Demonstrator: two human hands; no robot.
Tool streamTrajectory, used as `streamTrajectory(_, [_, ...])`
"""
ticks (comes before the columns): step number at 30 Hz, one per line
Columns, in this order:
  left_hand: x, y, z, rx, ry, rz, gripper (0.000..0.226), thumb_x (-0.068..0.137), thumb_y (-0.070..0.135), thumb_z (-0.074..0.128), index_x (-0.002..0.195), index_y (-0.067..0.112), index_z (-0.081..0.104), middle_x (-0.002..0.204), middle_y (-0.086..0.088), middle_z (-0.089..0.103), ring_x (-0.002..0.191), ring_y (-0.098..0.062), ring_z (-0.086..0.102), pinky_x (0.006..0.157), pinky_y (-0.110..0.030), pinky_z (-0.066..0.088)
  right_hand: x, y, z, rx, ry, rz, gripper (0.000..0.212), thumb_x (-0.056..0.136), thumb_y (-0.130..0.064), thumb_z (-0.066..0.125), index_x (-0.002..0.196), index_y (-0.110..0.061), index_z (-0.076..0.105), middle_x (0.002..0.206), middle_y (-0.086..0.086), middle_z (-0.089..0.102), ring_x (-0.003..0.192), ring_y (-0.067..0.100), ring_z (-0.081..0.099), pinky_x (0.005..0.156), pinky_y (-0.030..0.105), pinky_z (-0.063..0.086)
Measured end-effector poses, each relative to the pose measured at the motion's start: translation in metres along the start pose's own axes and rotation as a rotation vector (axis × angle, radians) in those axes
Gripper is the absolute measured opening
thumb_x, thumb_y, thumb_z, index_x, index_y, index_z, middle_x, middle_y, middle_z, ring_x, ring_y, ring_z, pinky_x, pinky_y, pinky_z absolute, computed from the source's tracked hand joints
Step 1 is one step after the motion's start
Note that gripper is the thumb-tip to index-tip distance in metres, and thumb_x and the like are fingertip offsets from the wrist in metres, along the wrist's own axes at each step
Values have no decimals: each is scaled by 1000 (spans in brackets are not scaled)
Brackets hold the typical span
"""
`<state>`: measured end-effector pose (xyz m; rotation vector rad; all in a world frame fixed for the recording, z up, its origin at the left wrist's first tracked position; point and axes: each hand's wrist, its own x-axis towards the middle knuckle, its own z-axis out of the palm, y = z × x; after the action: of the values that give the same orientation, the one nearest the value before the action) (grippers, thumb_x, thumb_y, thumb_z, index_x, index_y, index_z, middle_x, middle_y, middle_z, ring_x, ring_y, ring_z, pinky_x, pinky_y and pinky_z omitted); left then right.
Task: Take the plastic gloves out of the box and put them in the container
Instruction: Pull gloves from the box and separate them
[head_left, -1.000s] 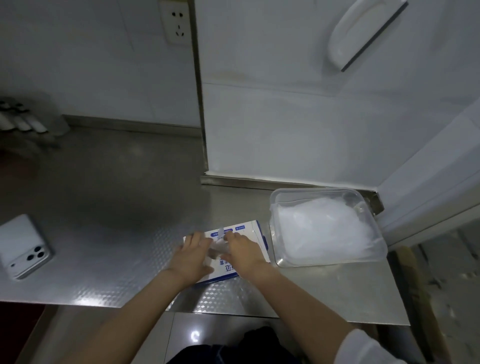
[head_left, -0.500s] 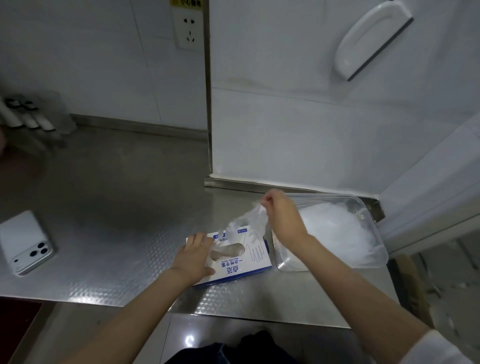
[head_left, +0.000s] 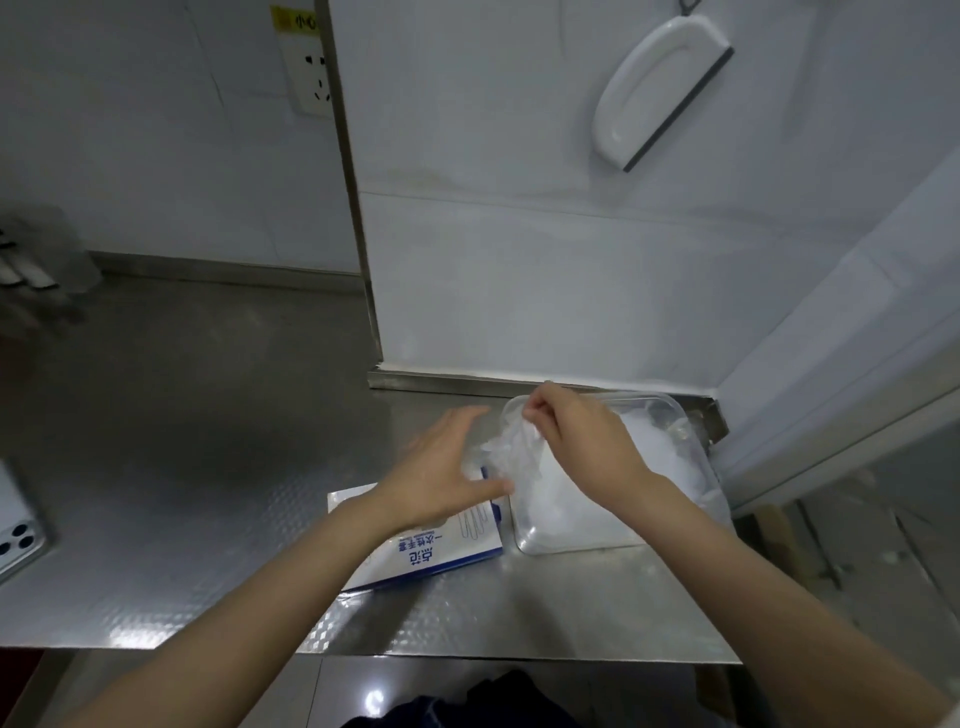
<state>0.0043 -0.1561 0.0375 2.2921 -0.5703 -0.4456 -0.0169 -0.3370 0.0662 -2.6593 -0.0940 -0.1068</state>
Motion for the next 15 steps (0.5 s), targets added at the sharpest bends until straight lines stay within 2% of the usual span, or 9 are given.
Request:
streamTrajectory(2, [7,12,5,-29,-6,73,25,82,33,70,100,24,57,93,14,55,85,-2,54,74,-24,42,-2,1,-3,82,-14,-27,10,97,-25,50,94,-19,58,78,-11,57,73,13,55,66,30,44])
streamTrajectory(3, [10,15,5,-54,10,93,14,84,29,69,82,22,57,75,12,54,67,0,51,63,-23,38,-2,4,-5,160,-17,-13,8,96,-23,52,91,-19,57,74,-12,57,70,12,57,66,30,45])
streamTrajectory(4, [13,15,7,-82,19,86,19,85,27,68,71,19,57,64,11,53,56,-1,48,57,-22,35,-2,7,-6,251,-15,20,8,95,-21,53,88,-20,57,71,-12,57,65,9,57,66,28,47])
streamTrajectory(6, [16,19,6,-211,-16,7,17,85,22,69,70,14,64,63,5,61,54,2,52,57,-19,41,-1,17,-9,379,22,89,12,95,-18,54,83,-19,56,65,-10,55,56,4,52,59,21,45])
streamTrajectory(8, [20,24,4,-330,-59,-60,15,84,17,70,83,3,70,73,-4,68,63,-5,60,66,-22,49,-2,26,-12,449,76,147,14,95,-16,53,81,-18,56,65,-6,53,55,2,47,56,15,40])
streamTrajectory(9, [20,24,3,-362,-64,-79,14,84,16,70,85,1,71,72,-3,69,63,-5,62,66,-20,49,-3,27,-11,501,98,167,14,95,-16,53,82,-19,56,67,-6,54,58,2,49,58,14,41])
streamTrajectory(11, [21,24,2,-383,-54,-79,12,85,16,69,75,9,70,61,10,66,54,5,58,58,-11,45,-4,29,-12,644,97,222,6,95,-24,53,90,-22,57,78,-7,58,71,3,56,67,18,50])
streamTrajectory(13, [23,25,3,-396,-32,-84,22,86,15,67,65,17,65,49,15,61,46,8,53,51,-7,38,-4,28,-12,728,-18,293,22,91,-35,56,109,-22,51,96,-10,56,90,11,60,80,26,53])
streamTrajectory(15, [24,29,5,-419,-23,-84,23,87,13,66,65,19,64,47,15,61,45,8,53,50,-5,37,-4,29,-11,679,-162,333,46,84,-37,67,120,-26,41,103,-14,51,94,11,61,81,25,53])
